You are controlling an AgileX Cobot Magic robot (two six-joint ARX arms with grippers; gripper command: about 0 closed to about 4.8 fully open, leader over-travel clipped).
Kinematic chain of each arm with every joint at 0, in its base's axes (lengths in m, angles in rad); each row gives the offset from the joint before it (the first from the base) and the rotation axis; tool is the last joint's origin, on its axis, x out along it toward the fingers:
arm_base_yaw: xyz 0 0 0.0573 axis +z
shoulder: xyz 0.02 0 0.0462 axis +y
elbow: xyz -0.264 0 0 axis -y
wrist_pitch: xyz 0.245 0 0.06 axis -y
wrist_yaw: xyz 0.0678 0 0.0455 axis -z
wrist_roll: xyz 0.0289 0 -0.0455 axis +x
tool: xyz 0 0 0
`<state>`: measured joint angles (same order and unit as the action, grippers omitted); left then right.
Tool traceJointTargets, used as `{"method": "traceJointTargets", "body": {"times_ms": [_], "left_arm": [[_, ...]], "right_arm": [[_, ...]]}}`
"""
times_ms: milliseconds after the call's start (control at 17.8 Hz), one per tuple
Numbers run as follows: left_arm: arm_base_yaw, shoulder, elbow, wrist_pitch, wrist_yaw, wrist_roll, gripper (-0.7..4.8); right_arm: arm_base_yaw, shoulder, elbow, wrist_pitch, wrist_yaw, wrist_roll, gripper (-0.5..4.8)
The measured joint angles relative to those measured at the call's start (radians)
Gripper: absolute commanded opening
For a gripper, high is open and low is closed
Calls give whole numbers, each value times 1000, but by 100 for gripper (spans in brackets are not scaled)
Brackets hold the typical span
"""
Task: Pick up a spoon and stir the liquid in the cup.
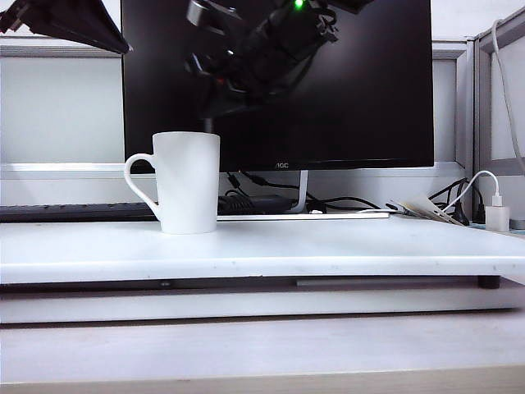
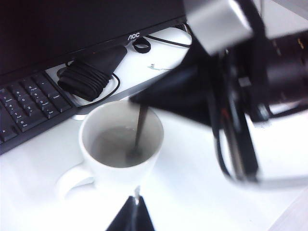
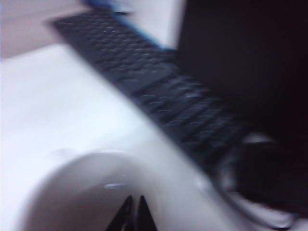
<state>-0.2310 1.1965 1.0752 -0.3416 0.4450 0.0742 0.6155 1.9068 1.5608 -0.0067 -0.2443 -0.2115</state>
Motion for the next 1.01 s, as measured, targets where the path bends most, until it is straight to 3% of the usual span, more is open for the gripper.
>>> {"method": "traceJointTargets", "body": {"times_ms": [225,394,563,675,844,1013], "left_arm": [[0,0,0,0,0,0,-5],[0,0,0,0,0,0,-5],[0,0,0,3,0,0,-5],[0,0,0,3,0,0,-5],[0,0,0,4,0,0,-5],[0,0,0,5,0,0,-5]], "right_arm": [[14,32,0,143,-43,26,-7],[31,24,0,92,-138,62,-7],[9,-6,0,-39,-100,38,-7],[0,-6,0,-42,-50,-8,-7],[5,22,1,106,-53,-16,-7],[39,35,0,127,-133,27,-7]]}}
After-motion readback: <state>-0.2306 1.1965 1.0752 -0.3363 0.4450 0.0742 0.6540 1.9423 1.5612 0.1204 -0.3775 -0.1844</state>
